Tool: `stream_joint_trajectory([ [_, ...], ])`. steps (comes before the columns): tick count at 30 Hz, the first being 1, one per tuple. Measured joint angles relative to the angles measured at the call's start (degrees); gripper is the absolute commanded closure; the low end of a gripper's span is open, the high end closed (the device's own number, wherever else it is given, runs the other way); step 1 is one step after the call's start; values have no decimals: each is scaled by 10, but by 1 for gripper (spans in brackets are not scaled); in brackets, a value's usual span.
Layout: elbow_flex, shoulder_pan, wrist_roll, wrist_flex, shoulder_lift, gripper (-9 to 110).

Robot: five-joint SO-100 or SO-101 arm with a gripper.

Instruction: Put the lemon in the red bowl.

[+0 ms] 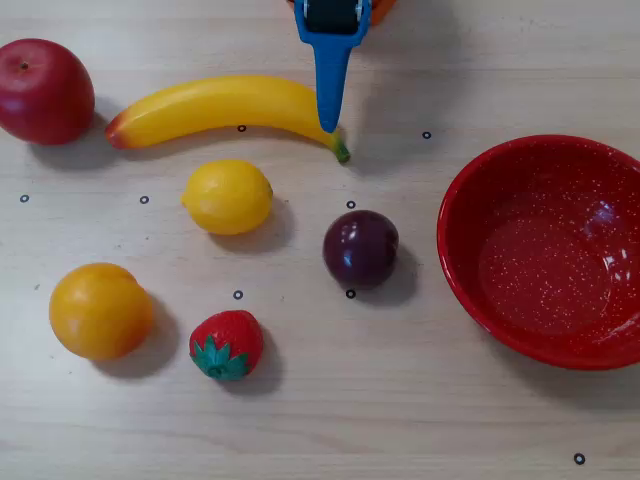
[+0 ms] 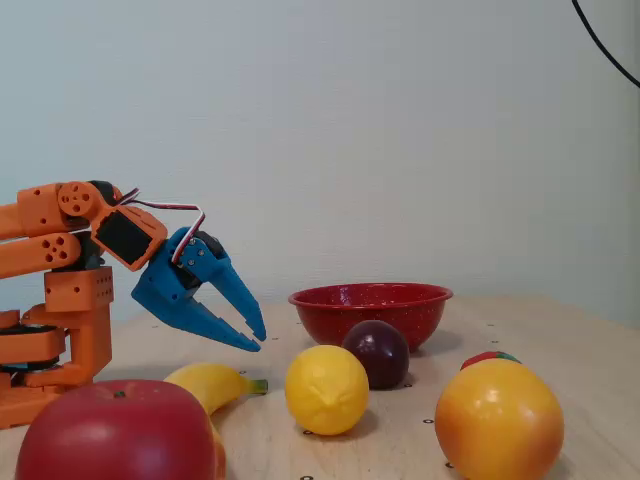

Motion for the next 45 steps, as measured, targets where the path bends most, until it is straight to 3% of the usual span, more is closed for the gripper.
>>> stream_joint_trajectory([
  [5, 0, 24, -71, 0, 0, 101],
  [19, 0, 21, -73, -5, -2, 101],
  [27, -47, 21, -55, -4, -93, 101],
  [45, -403, -4, -11, 98, -370, 101],
])
